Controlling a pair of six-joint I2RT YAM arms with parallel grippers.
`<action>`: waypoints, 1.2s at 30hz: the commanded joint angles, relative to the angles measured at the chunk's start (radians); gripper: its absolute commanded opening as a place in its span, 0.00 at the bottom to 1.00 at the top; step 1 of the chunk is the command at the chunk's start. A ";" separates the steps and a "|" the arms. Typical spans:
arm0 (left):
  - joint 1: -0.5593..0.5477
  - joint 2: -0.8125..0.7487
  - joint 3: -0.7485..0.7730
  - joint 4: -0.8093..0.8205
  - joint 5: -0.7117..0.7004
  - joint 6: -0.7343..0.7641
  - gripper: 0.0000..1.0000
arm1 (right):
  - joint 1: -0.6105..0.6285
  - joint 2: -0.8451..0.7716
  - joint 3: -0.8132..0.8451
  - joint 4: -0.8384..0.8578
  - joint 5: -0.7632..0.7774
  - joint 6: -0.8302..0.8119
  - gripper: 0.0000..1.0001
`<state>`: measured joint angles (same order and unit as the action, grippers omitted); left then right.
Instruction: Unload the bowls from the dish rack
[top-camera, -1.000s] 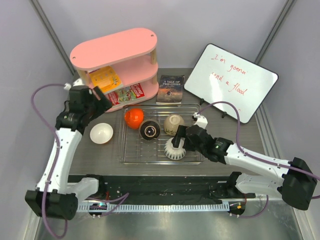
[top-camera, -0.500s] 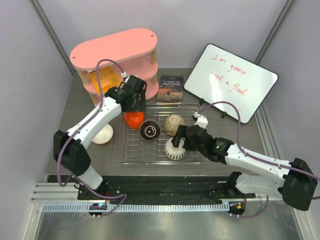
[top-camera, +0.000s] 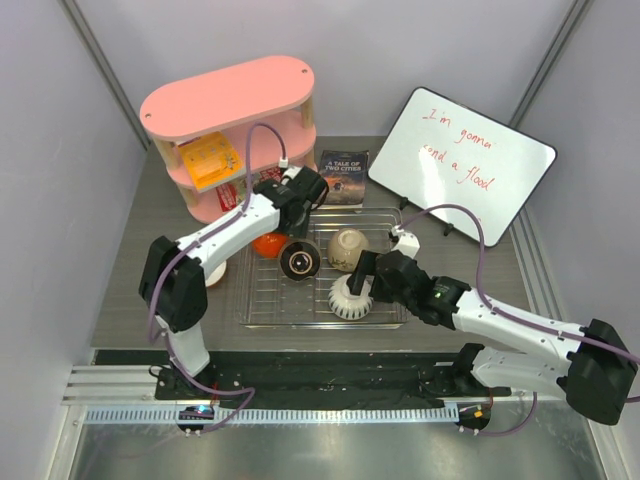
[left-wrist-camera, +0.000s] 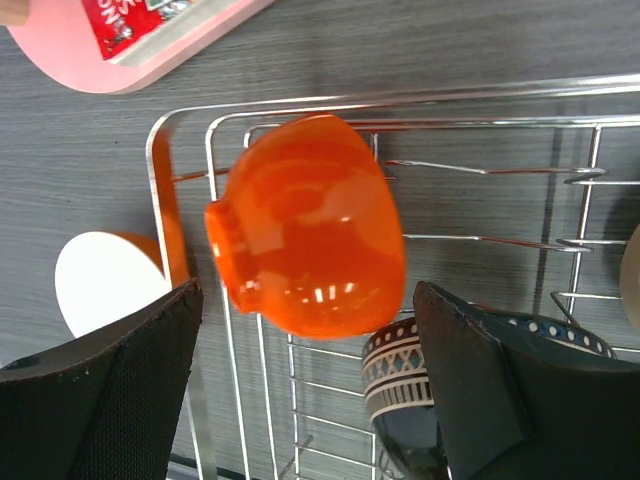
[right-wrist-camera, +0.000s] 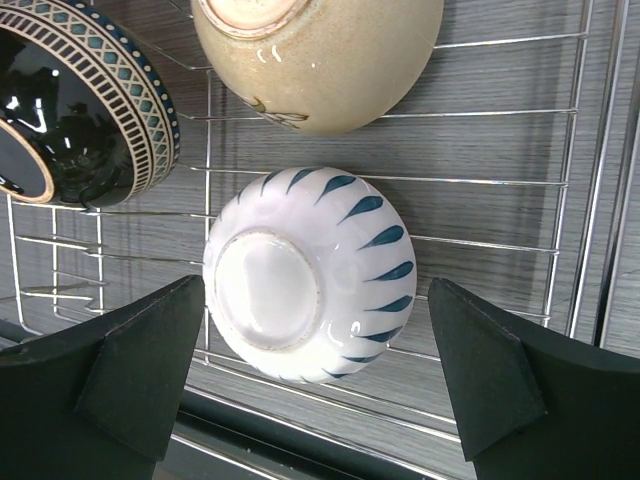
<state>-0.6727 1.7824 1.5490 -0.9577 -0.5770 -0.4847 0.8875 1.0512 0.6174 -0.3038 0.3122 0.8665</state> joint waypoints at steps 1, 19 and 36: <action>-0.025 0.034 0.051 -0.006 -0.083 0.006 0.86 | -0.007 -0.028 -0.005 0.020 0.011 -0.007 1.00; -0.041 0.160 0.080 -0.093 -0.280 -0.055 0.86 | -0.022 -0.030 -0.022 0.026 -0.002 -0.011 1.00; -0.054 0.144 -0.030 -0.073 -0.320 -0.077 0.46 | -0.033 -0.017 -0.038 0.042 -0.015 -0.006 1.00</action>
<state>-0.7353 1.9274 1.5692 -0.9966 -0.8806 -0.5453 0.8616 1.0386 0.5903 -0.2878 0.2916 0.8669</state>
